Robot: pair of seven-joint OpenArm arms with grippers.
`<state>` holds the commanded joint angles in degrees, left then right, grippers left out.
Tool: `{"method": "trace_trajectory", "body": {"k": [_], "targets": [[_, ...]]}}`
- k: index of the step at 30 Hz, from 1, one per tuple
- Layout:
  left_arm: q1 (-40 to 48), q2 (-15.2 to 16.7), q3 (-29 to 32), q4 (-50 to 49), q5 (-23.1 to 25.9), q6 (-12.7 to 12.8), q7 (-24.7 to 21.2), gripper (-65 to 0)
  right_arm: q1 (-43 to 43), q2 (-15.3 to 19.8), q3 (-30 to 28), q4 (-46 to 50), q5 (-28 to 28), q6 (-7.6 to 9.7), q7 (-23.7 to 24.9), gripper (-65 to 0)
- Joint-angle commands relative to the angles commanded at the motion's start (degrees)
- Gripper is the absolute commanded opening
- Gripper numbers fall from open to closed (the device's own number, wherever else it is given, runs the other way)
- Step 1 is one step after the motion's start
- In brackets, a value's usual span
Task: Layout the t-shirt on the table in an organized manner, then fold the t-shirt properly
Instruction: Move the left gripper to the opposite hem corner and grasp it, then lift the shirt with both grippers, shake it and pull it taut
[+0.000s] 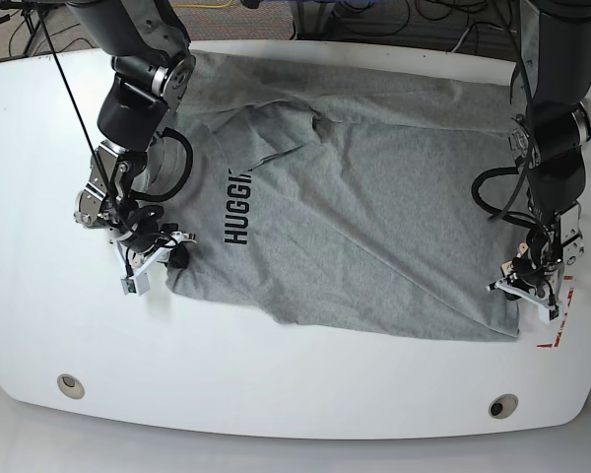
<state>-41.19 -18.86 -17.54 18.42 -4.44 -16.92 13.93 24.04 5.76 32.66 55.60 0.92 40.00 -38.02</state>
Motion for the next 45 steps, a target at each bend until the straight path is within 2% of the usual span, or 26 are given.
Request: {"method": "trace_trajectory", "body": {"k": [3, 9, 18, 22, 24, 29, 34, 38, 45], "targets": [[0.0, 0.0, 0.0, 0.44, -0.09, -0.09, 0.0, -65.0, 0.0, 0.0, -0.09, 0.0, -0.09, 0.0, 0.0, -61.4], [3.25, 0.0, -0.09, 8.26, -0.53, -0.26, 1.05, -65.0, 0.26, 0.0, -0.18, 0.09, -0.26, 0.0, 0.18, -61.5], [11.96, 2.37, -0.7, 29.1, -0.62, -0.26, 9.32, -65.0, -0.88, -0.09, -0.18, 5.8, -0.26, 0.0, -1.32, -65.0], [15.65, 2.64, -3.34, 37.45, -0.62, -0.35, 12.57, -65.0, -1.58, -0.09, -0.26, 8.53, -0.26, 0.0, -2.11, -65.0], [16.53, 3.43, -5.1, 40.88, -0.62, -1.23, 14.15, -65.0, -1.58, -0.09, -0.26, 9.67, -0.26, 0.0, -2.2, -65.0], [16.26, 3.69, -8.26, 46.07, -0.62, -3.08, 18.37, -65.0, -1.58, 0.79, -2.29, 12.22, -0.26, 0.0, -2.29, -65.0], [14.24, 3.78, -9.49, 53.36, -0.62, -2.81, 21.63, -65.0, -0.7, 3.43, -6.51, 16.35, 0.18, 0.0, -4.84, -65.0], [11.08, 4.22, -10.81, 59.43, -0.62, -2.81, 24.79, -65.0, 2.11, 4.66, -8.44, 19.87, -0.18, 0.0, -7.3, -65.0], [3.08, 5.27, -10.99, 68.48, -0.44, -2.55, 30.24, -65.0, 9.58, 8.88, -14.15, 22.07, 0.26, 0.0, -11.52, -65.0]]}}
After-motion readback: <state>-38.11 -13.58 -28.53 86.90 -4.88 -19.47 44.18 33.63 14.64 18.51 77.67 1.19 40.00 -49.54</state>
